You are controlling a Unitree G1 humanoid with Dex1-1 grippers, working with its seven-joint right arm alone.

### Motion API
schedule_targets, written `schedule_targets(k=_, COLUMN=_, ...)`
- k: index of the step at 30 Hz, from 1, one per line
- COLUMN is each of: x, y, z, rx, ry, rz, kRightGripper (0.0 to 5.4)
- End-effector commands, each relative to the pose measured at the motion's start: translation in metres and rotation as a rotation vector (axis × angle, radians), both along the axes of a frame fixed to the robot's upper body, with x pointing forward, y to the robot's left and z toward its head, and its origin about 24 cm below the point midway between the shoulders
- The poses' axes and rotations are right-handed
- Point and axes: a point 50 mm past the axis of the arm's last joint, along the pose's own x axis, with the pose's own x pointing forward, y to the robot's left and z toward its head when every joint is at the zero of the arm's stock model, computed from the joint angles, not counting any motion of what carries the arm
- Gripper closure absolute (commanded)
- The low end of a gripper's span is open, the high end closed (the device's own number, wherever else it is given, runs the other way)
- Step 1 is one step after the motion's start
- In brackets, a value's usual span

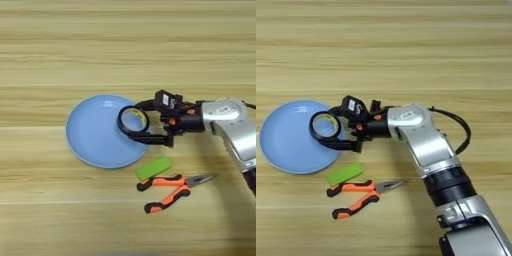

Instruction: Move the objects on the table

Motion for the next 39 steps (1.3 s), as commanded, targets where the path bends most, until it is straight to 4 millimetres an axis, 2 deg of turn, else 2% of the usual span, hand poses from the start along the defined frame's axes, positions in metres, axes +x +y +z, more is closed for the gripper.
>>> schedule_targets(k=1, x=0.008, y=0.024, z=0.024, rx=0.026, ry=-0.106, rz=0.062, kRightGripper=1.37)
schedule_targets(k=10, x=0.004, y=0.042, z=0.007, rx=0.001, ry=-0.046, rz=0.111, kRightGripper=1.37)
schedule_targets(k=23, x=0.008, y=0.048, z=-0.014, rx=-0.073, ry=-0.05, rz=0.077, kRightGripper=1.37)
schedule_targets(k=33, x=0.009, y=0.049, z=-0.018, rx=-0.08, ry=-0.056, rz=0.077, kRightGripper=1.37)
schedule_targets(k=34, x=0.01, y=0.049, z=-0.018, rx=-0.076, ry=-0.057, rz=0.076, kRightGripper=1.01)
schedule_targets(k=39, x=0.011, y=0.049, z=-0.01, rx=-0.024, ry=-0.065, rz=0.071, kRightGripper=0.48)
